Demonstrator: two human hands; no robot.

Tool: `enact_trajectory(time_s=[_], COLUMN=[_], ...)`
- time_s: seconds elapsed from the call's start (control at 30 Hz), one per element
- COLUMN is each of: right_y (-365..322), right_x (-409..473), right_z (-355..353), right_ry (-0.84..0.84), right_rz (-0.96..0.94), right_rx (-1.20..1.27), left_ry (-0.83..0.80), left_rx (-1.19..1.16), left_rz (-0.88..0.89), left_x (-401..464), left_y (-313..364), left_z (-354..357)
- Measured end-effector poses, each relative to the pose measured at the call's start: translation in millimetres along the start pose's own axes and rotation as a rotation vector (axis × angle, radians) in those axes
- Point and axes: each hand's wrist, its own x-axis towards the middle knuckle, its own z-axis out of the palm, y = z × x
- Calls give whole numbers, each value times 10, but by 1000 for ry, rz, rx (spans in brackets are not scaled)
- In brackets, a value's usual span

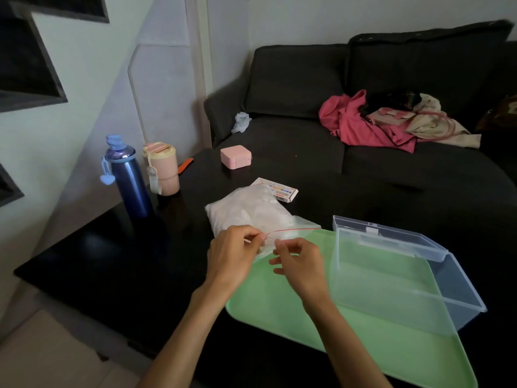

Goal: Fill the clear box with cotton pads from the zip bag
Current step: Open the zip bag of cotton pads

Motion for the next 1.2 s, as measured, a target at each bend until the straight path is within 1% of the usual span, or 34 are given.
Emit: enact_trajectory(time_s=[0.07, 0.1, 0.17, 0.23, 0.3, 0.33, 0.4, 0.47, 0.53, 0.6, 0.67, 0.8, 0.87, 0.9, 0.93, 0.97, 1.03, 1.07, 1.13, 1.2], right_y=[19, 36, 66, 40, -48, -79, -108, -119, -136, -139, -121, -79, -49, -25, -8, 9, 37, 44, 45, 37], right_x=[-43, -70, -111, -126, -153, -174, -210, -231, -220, -157, -78, 14, 20, 10, 2, -1, -11, -26, -76, -120], right_z=[-91, -144, -243, -336, -420, -454, -458, -369, -250, -195, -207, -271, -290, -308, -339, -376, -450, -473, -491, -497], right_ry=[-26, -33, -26, 33, 128, 176, 243, 236, 217, 210, 231, 256, 261, 262, 264, 271, 283, 291, 336, 388], right_rz=[92, 134, 175, 109, 28, -22, -181, -342, -413, -391, -344, -306, -318, -320, -317, -307, -277, -272, -318, -405], right_rx=[41, 32, -86, -320, -478, -525, -602, -633, -638, -605, -517, -431, -422, -414, -409, -412, -445, -475, -562, -645], left_ry=[50, 114, 245, 329, 364, 361, 349, 288, 216, 179, 114, -172, -246, -239, -193, -118, 32, 75, 85, 59], left_rx=[-12, -53, -148, -165, -190, -197, -209, -245, -253, -198, -179, -162, -102, -75, -85, -150, -347, -399, -375, -273], left_rz=[-39, -88, -158, -142, -115, -106, -83, -61, -31, -12, -13, 19, 93, 133, 162, 167, 125, 117, 126, 170], left_x=[-15, 10, 93, 120, 95, 79, 52, 28, -19, -54, -44, -48, -64, -72, -68, -53, -17, -10, -23, -53], left_y=[17, 5, -55, -122, -182, -199, -195, -147, -94, -67, -73, -94, -112, -126, -147, -166, -253, -298, -355, -375], left_z=[-27, -78, -224, -365, -437, -454, -473, -482, -455, -429, -420, -444, -450, -443, -439, -451, -484, -505, -513, -486])
